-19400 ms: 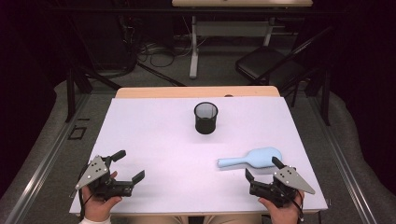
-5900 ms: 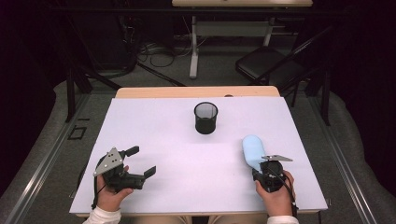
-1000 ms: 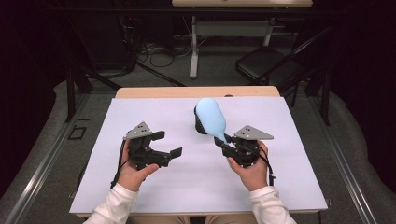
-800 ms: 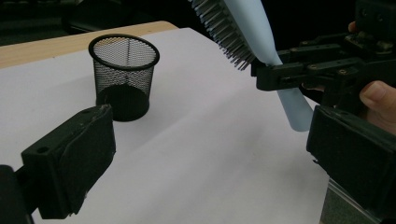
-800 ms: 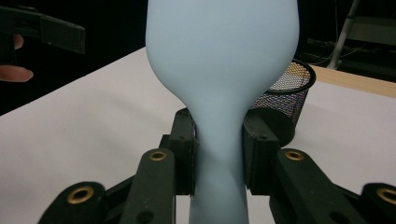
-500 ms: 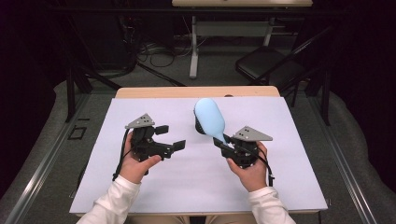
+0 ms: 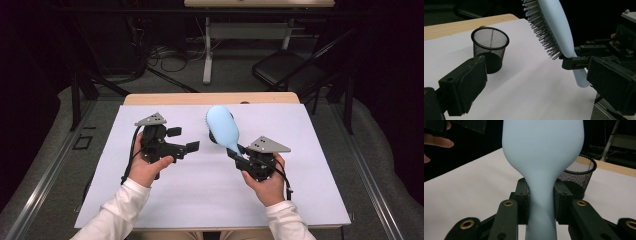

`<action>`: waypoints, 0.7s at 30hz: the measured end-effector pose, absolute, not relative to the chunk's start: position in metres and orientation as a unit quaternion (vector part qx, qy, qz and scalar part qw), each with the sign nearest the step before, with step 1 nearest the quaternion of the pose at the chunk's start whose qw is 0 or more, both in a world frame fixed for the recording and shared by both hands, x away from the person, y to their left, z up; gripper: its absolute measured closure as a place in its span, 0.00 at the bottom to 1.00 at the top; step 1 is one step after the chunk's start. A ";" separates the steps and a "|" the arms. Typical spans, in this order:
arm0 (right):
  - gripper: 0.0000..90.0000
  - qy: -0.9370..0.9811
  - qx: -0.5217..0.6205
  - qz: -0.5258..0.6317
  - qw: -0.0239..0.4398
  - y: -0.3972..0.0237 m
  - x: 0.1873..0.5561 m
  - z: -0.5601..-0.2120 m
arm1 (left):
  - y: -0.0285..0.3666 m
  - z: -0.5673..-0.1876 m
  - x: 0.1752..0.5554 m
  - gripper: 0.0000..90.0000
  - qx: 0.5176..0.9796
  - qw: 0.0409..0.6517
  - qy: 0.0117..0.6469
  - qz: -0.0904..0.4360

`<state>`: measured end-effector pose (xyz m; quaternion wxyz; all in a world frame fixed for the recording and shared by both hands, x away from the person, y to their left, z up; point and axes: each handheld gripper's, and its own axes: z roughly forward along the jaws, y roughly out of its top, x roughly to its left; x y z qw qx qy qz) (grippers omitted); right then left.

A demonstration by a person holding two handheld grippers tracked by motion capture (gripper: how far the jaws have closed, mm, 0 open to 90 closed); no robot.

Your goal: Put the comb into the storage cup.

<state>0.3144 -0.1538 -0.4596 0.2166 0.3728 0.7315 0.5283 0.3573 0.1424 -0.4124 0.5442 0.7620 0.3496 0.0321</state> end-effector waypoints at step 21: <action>0.77 0.732 0.365 0.533 0.215 -0.150 0.312 -0.460 | 0.136 -0.407 0.370 0.05 0.763 0.537 0.359 0.007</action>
